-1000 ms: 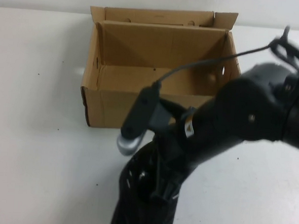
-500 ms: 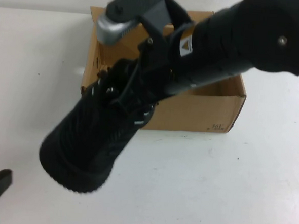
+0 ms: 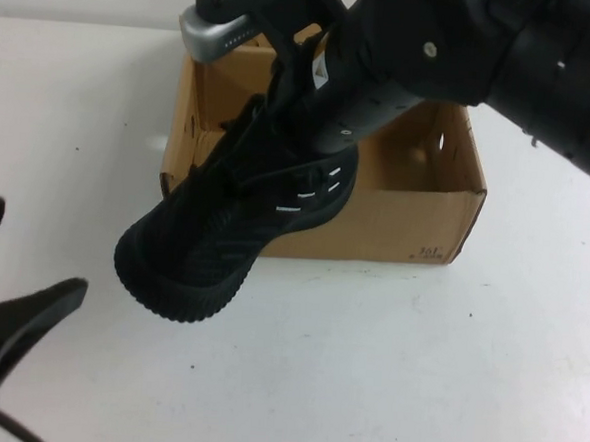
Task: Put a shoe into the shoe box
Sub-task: Hand over the shoe
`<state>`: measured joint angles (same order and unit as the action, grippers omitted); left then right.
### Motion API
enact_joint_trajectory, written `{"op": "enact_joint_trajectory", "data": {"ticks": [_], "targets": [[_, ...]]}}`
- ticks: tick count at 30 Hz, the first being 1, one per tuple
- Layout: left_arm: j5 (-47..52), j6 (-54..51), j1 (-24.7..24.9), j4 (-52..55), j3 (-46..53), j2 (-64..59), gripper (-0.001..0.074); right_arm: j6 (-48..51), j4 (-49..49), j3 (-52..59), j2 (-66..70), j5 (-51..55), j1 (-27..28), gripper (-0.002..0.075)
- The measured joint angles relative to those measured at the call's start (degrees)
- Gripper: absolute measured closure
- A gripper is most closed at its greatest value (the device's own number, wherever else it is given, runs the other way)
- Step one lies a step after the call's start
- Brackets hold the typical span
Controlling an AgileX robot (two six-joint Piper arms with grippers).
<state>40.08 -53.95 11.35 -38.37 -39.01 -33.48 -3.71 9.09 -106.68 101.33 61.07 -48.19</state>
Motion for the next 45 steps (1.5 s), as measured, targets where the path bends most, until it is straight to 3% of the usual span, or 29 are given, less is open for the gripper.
{"op": "enact_joint_trajectory", "data": {"ticks": [12,19,26,31,33,36,37,39,45], "targets": [[2.7,-6.1,0.3,-5.6,-7.0,-11.7,0.0164,-0.2,-0.2,-3.9,3.5,-0.8,0.0,0.0706],[-1.0,-6.6,6.3,-1.3,-8.0,-14.3,0.0165,-0.2,-0.2,-7.0,5.9,-0.9,0.0,0.0706],[-8.6,0.9,13.6,7.1,-8.1,-17.5,0.0166,-0.2,-0.4,-10.1,7.5,-0.3,0.0,0.0706],[-13.9,13.0,15.2,17.0,-8.1,-23.2,0.0174,-0.2,-0.8,-10.4,7.5,0.8,0.0,0.0707],[-14.5,15.6,15.3,18.4,-8.4,-25.3,0.0258,-0.2,-0.9,-10.4,7.5,1.7,0.0,0.0707],[-11.6,16.9,15.5,18.8,-10.3,-27.7,0.0566,-0.2,-1.0,-10.4,7.6,3.2,0.0,0.0708],[-11.1,16.9,16.0,19.0,-10.9,-28.1,0.0611,-0.2,-1.0,-10.4,7.6,3.7,0.0,0.0708],[-10.6,16.9,16.9,19.4,-11.3,-28.5,0.0665,-0.2,-0.9,-10.4,7.6,4.2,0.0,0.0709],[-10.6,16.9,18.9,20.0,-11.3,-28.7,0.0672,-0.2,-0.4,-10.4,7.6,5.6,0.1,0.0709]]}}
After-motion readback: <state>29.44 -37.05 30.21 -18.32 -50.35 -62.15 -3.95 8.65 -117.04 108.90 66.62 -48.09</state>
